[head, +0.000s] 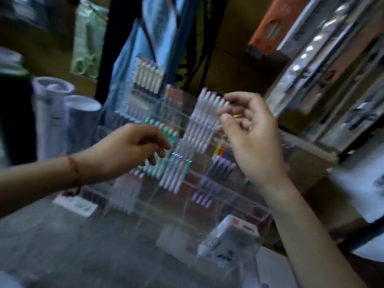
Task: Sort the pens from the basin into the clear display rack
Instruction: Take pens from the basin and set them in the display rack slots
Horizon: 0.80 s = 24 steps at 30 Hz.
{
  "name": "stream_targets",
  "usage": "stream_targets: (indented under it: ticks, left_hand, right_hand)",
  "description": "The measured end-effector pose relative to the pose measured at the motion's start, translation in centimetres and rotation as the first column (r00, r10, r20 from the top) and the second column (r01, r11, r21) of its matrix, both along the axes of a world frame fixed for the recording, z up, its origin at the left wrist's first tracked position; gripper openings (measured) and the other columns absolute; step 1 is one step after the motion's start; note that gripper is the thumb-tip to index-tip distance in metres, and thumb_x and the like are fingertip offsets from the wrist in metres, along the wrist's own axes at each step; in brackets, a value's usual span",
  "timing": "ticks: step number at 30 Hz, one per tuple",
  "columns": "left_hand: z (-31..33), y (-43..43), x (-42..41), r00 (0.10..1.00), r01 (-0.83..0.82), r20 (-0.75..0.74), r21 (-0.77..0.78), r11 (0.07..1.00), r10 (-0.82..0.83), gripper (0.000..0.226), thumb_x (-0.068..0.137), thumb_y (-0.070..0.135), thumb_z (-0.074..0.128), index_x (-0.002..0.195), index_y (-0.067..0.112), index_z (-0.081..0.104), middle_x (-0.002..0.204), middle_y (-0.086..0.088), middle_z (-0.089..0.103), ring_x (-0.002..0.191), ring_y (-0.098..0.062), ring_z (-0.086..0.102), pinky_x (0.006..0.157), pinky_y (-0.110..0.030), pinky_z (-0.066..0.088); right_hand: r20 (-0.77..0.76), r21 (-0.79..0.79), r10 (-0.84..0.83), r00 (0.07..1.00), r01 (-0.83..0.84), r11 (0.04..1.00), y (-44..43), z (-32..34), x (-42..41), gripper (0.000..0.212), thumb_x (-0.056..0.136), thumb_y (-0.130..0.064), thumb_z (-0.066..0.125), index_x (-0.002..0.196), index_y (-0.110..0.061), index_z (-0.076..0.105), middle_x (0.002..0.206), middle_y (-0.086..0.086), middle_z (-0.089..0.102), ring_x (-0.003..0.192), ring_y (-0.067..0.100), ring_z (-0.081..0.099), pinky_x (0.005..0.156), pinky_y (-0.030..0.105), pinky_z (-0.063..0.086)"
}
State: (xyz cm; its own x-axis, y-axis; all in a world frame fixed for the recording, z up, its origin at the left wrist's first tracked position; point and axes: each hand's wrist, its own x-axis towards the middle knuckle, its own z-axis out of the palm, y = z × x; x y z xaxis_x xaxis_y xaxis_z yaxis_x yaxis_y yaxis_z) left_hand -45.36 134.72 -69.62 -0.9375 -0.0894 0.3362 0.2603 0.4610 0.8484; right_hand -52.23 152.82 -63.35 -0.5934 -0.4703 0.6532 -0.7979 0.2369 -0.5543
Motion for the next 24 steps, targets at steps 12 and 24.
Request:
stream_targets:
  ticks: [12, 24]
  left_hand:
    - [-23.6, -13.5, 22.9, 0.091, -0.004, 0.985, -0.144, 0.99, 0.144, 0.019, 0.092, 0.015, 0.049, 0.075, 0.015, 0.056, 0.039, 0.01, 0.055, 0.034, 0.001, 0.049, 0.04, -0.012, 0.039]
    - [-31.4, -10.3, 32.6, 0.276, 0.093, 0.914, -0.334, 0.938, 0.298, 0.033, 0.089, 0.009, 0.041, 0.115, 0.018, 0.061, 0.118, -0.004, 0.061, 0.107, -0.017, 0.056, 0.091, -0.024, 0.042]
  right_hand:
    - [0.748, 0.572, 0.207, 0.631, -0.77, 0.282, -15.1, -29.0, 15.5, 0.023, 0.09, -0.004, 0.05, 0.109, -0.004, 0.062, 0.103, 0.01, 0.065, 0.1, 0.024, 0.061, 0.078, 0.017, 0.042]
    - [0.633, 0.751, 0.285, 0.72, -0.66, -0.002, -16.6, -38.6, 19.4, 0.024, 0.094, -0.019, 0.049, 0.117, -0.013, 0.05, 0.122, 0.008, 0.051, 0.108, 0.025, 0.051, 0.083, 0.033, 0.041]
